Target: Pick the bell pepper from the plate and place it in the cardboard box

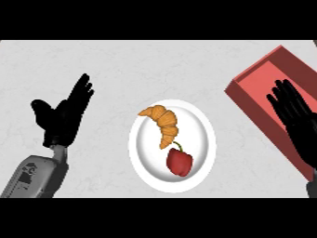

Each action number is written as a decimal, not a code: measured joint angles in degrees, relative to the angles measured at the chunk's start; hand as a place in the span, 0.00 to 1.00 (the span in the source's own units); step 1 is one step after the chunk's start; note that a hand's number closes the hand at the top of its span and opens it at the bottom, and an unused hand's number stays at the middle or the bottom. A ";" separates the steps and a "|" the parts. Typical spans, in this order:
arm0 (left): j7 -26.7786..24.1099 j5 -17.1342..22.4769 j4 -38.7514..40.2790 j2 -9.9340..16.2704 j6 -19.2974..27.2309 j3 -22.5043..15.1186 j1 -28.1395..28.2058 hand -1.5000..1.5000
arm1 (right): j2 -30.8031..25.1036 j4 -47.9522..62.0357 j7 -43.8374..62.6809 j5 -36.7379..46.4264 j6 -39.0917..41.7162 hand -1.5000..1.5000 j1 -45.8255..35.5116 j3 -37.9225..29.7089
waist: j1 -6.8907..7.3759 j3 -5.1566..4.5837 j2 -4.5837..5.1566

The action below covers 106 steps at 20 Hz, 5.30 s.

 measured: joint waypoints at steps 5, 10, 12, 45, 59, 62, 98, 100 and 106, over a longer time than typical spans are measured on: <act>0.16 1.67 -0.89 3.10 -1.49 3.69 2.49 0.50 | 2.33 -8.87 3.37 10.84 -11.10 0.00 0.97 4.12 | -0.28 -0.71 -1.79; 0.59 3.84 -1.85 4.97 -2.10 6.67 6.06 0.50 | 0.62 -15.78 1.00 27.29 -24.59 0.00 2.52 1.85 | -1.58 -1.22 -3.18; 0.67 5.23 -2.36 5.69 -3.22 7.79 7.16 0.50 | 1.85 -20.07 -1.23 33.85 -28.79 0.00 4.45 4.21 | -1.66 -1.18 -3.21; 3.41 10.01 -9.58 8.75 -8.31 11.33 10.86 0.50 | 17.79 -23.64 59.49 90.77 11.45 0.00 2.53 44.99 | 0.99 -1.03 -1.70; 4.31 9.42 -12.19 8.01 -8.30 12.09 13.38 0.50 | 18.56 -16.05 63.93 82.60 11.88 0.00 -7.17 45.42 | 0.36 -0.87 -1.90; 3.35 9.24 -10.49 7.84 -9.12 12.52 13.08 0.50 | 18.53 -15.15 64.54 81.71 11.44 0.00 -9.54 46.07 | 0.16 -0.88 -1.89; 3.99 8.28 -9.61 6.76 -11.29 14.79 12.34 0.50 | 18.43 3.30 65.10 74.99 7.62 0.00 -16.61 43.64 | -0.04 -0.85 -1.97; 4.18 7.88 -10.52 6.17 -10.99 14.26 12.89 0.50 | 18.48 4.93 64.71 74.78 7.30 0.00 -16.62 43.19 | 0.05 -0.83 -1.96; 4.75 7.16 -11.06 5.66 -10.50 14.39 12.79 0.50 | 18.52 6.88 64.50 75.07 6.05 0.00 -16.26 43.52 | -0.09 -0.82 -1.96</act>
